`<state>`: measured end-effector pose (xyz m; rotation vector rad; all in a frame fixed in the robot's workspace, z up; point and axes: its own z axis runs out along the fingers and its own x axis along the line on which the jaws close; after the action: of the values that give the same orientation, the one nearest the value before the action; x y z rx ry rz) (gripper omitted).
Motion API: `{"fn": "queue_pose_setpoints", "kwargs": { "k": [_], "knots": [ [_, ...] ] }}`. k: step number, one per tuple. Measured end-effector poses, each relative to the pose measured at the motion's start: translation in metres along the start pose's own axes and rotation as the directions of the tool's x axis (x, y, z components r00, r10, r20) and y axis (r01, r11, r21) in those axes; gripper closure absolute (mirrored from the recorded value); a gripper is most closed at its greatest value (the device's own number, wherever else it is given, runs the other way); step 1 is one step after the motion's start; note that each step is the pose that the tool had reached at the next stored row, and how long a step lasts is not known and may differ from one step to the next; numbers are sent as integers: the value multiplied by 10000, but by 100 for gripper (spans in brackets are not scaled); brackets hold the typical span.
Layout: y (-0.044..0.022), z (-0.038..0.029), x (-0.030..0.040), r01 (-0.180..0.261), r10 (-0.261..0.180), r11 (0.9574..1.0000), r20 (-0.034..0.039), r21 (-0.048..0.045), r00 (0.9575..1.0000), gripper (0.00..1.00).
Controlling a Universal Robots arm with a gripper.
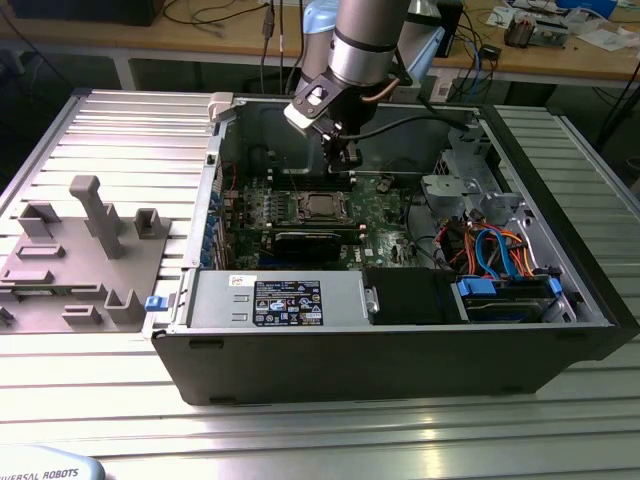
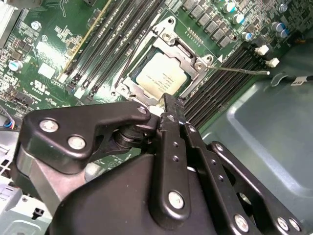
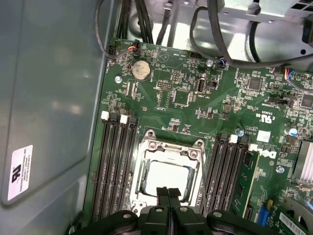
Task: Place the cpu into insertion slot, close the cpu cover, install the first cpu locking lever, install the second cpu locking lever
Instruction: 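Install the first cpu locking lever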
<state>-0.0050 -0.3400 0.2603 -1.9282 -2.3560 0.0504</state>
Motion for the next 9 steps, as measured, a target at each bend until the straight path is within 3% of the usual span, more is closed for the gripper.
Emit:
{"fn": "queue_pose_setpoints", "kwargs": {
  "k": [9],
  "knots": [
    [0, 0, 0, 337, -337, 9994, 29, 19, 9994, 89]
  ]
}}
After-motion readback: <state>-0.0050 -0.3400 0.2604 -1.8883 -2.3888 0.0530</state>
